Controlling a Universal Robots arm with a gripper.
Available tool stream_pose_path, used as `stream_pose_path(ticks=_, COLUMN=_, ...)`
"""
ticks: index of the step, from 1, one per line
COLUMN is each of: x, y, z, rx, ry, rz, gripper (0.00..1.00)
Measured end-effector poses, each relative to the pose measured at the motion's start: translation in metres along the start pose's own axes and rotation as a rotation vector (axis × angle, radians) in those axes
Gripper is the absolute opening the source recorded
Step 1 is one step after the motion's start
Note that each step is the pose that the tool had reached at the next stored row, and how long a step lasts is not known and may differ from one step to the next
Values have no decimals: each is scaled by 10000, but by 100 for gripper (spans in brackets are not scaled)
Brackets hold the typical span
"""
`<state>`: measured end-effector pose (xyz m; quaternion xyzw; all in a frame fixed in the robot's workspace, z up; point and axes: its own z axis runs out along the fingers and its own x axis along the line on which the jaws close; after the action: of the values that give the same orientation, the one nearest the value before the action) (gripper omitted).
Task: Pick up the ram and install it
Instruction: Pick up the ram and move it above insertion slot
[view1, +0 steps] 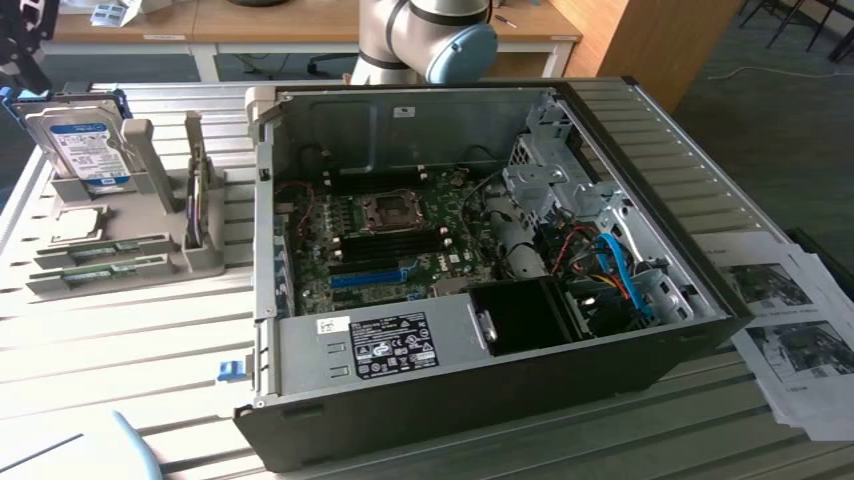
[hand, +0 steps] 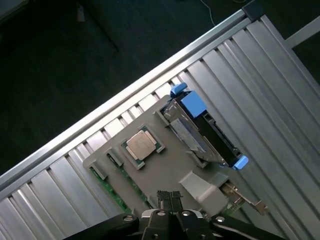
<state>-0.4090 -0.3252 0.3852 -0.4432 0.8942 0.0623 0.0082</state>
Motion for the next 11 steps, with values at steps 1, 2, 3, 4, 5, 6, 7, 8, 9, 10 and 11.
stream_pose_path(ticks=1, x=0, y=0, z=0, rx=-17, ry=-1, rz=-113, gripper=9)
stream_pose_path(ticks=2, x=0, y=0, z=1, rx=-33, ry=-2, rz=-227, gripper=9)
stream_pose_path(ticks=3, x=0, y=0, z=1, rx=-51, ry=-3, rz=-341, gripper=9)
stream_pose_path(ticks=4, x=0, y=0, z=2, rx=-67, ry=-1, rz=-474, gripper=9)
stream_pose_path(ticks=5, x=0, y=0, z=2, rx=-82, ry=3, rz=-598, gripper=9)
stream_pose_path(ticks=6, x=0, y=0, z=2, rx=-100, ry=9, rz=-734, gripper=9)
stream_pose_path(ticks=7, x=0, y=0, z=1, rx=-116, ry=15, rz=-864, gripper=9)
stream_pose_path(ticks=8, x=0, y=0, z=1, rx=-131, ry=19, rz=-988, gripper=9)
stream_pose_path(ticks=9, x=0, y=0, z=2, rx=-148, ry=22, rz=-1114, gripper=9)
stream_pose_path(ticks=10, x=0, y=0, z=1, rx=-164, ry=26, rz=-1239, gripper=9)
stream_pose_path(ticks=11, x=0, y=0, z=1, rx=-181, ry=31, rz=-1377, gripper=9)
